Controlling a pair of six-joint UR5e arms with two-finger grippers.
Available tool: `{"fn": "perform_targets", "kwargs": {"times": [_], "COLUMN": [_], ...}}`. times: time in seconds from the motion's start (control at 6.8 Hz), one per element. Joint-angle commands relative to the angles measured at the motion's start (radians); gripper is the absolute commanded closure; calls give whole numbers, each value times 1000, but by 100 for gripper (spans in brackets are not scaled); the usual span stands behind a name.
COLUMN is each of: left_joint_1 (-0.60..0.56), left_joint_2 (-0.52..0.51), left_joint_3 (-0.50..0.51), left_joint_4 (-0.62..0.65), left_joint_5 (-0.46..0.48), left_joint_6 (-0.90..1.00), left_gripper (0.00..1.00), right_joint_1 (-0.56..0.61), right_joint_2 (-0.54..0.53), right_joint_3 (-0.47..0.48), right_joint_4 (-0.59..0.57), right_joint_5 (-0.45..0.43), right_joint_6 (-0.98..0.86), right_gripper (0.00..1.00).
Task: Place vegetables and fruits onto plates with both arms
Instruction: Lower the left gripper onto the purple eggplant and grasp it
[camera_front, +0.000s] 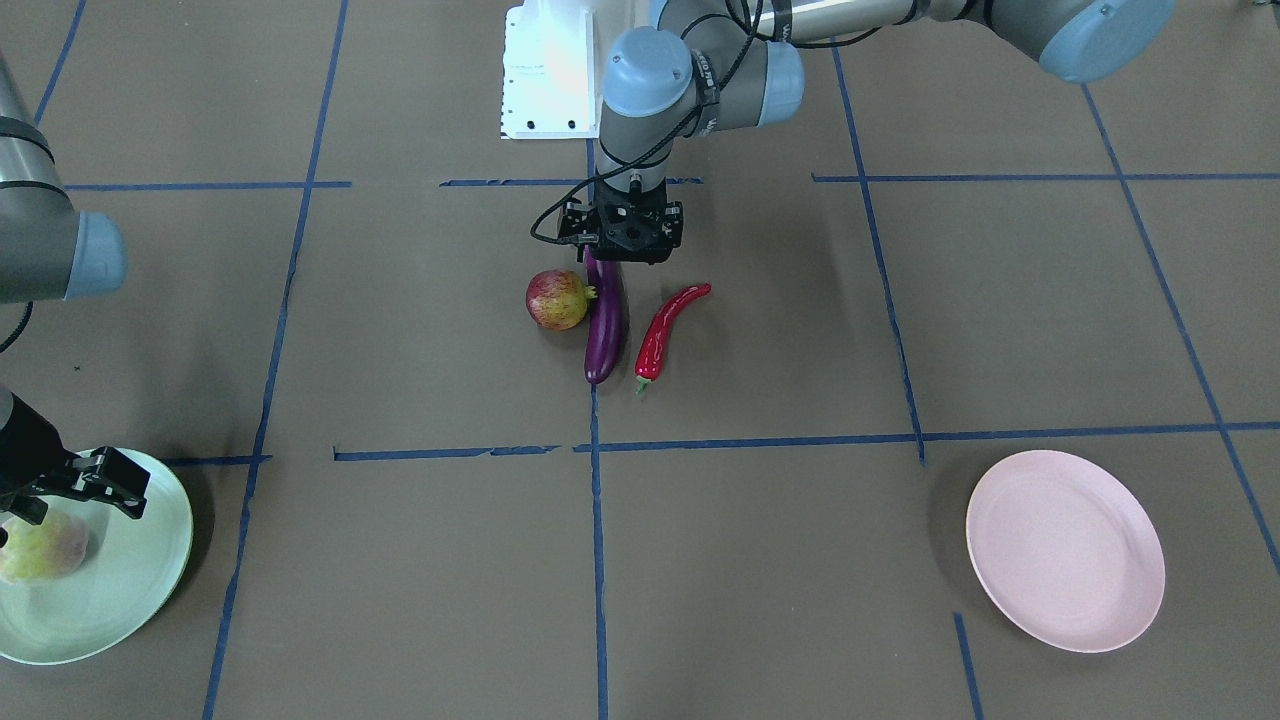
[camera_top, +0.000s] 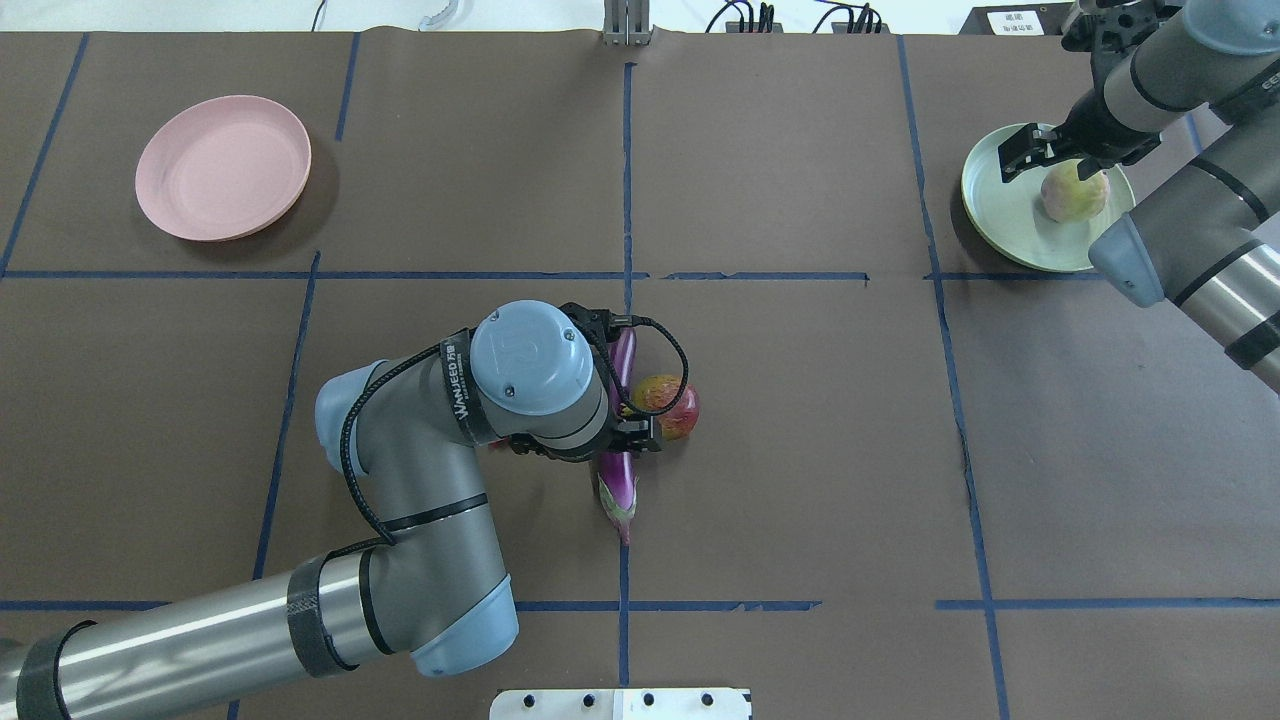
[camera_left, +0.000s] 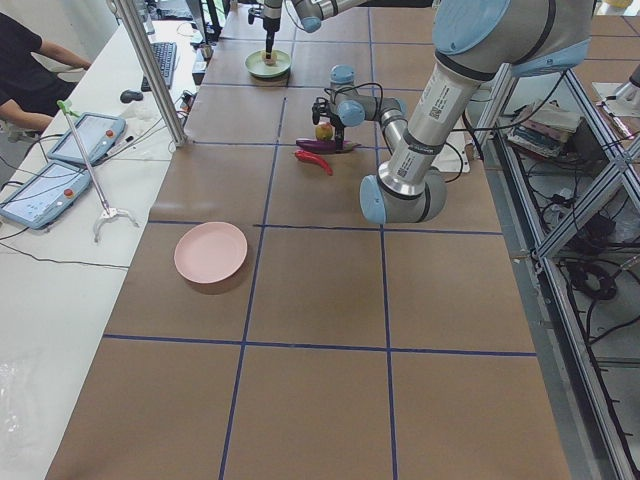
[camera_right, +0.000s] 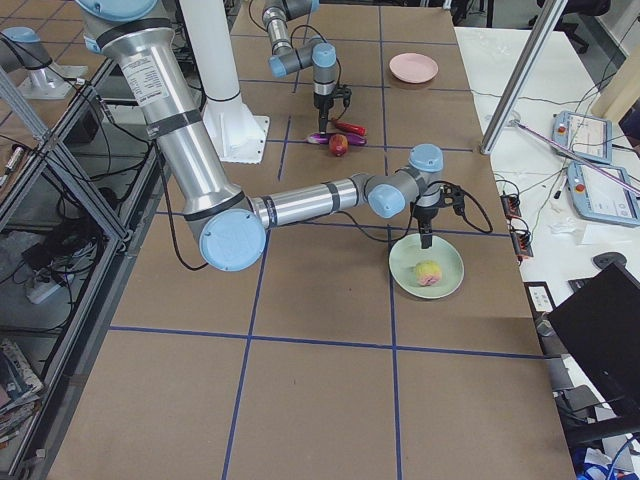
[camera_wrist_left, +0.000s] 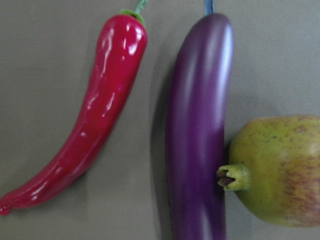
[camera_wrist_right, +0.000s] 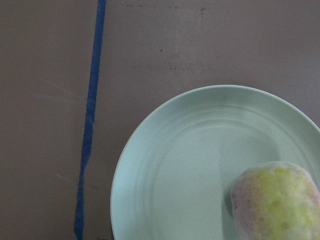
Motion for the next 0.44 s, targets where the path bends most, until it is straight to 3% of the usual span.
{"fn": "perform_targets", "kwargs": {"times": [0.0, 0.15, 0.29], "left_joint_1": [23, 31, 31], "left_joint_2": [-3, -3, -3], "left_joint_3": [13, 14, 13], "left_joint_4": [0, 0, 0], "left_joint_5": [0, 0, 0], "left_joint_6": [-2, -2, -3], "left_gripper": [9, 16, 38], "right_joint_1": [0, 0, 0], "right_joint_2": [-2, -2, -4], "right_joint_3": [3, 3, 3], "right_joint_4": [0, 0, 0], "right_joint_5": [2, 2, 2], "right_joint_6": [0, 0, 0], "right_gripper": [0, 0, 0]}}
